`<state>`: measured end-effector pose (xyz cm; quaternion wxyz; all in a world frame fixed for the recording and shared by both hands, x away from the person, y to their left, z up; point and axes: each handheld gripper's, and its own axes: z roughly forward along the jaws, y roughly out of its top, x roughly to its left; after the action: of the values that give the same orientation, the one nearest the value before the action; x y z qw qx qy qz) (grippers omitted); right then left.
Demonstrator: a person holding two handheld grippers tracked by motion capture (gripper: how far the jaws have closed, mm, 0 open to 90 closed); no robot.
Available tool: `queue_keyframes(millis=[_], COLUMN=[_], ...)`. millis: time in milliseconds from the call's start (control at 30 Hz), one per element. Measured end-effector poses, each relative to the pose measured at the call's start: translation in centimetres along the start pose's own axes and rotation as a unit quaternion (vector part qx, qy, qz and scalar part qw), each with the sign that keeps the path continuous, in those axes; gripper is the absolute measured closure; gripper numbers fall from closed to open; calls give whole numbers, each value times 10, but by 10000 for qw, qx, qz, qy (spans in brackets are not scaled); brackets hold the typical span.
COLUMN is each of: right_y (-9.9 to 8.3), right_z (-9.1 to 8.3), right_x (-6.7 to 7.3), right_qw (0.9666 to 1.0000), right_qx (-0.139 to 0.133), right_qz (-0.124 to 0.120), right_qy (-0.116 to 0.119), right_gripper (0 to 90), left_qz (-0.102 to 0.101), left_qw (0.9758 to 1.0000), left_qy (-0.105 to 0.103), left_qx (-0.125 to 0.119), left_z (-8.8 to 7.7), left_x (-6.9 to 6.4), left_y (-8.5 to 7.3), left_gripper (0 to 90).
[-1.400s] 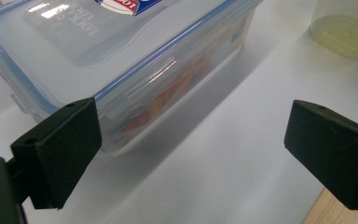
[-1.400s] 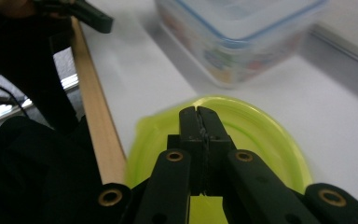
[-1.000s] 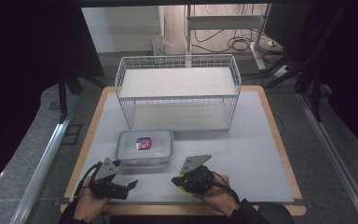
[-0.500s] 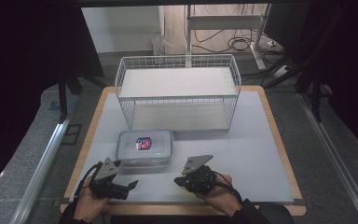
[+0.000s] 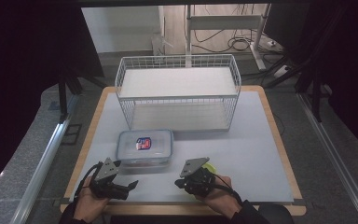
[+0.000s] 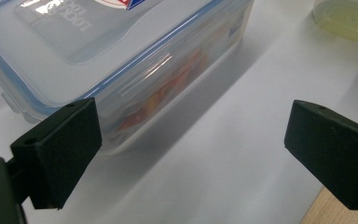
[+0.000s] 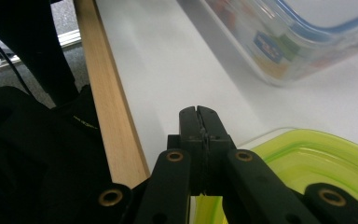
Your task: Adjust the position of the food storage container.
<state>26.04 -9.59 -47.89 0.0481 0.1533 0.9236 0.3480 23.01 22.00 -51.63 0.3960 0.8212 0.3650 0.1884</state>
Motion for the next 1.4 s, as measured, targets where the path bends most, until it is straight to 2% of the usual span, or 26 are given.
queue_keyframes(millis=[367, 633, 900, 1000, 1067, 1100, 1233, 1333, 1400], right_y=[-15, -33, -49, -56, -58, -62, -67, -74, -76], right_z=[-17, -32, -49, -57, -59, -63, -67, -75, -76], right_x=[-19, -45, -69, -80, -82, -88, -95, -104, -107], right_qw=[9993, 9960, 9912, 9877, 9869, 9852, 9827, 9788, 9777], right_qx=[66, 71, -35, -113, -121, -156, -178, -244, -273], right_qz=[258, 642, 994, 1209, 1250, 1323, 1435, 1579, 1611], right_qy=[-275, -621, -879, -984, -1012, -1078, -1160, -1283, -1321], right_gripper=[898, 898, 898, 898, 898, 898, 898, 898, 898], left_qz=[-8, -127, -98, -102, -91, -82, -81, -85, -106], left_qw=[10000, 9999, 9999, 9999, 9999, 9999, 9999, 9998, 9997], left_qy=[-1, 15, 43, 56, 62, 74, 113, 176, 189], left_qx=[-30, -105, -79, -72, -63, -55, -55, -67, -80], left_z=[-1, -5, -4, -4, -4, -3, -3, -4, -4], left_x=[1, 2, 2, 2, 2, 2, 3, 4, 4], left_y=[0, -3, -3, -3, -3, -3, -3, -4, -4], left_gripper=[39, 39, 39, 43, 44, 47, 59, 59, 59])
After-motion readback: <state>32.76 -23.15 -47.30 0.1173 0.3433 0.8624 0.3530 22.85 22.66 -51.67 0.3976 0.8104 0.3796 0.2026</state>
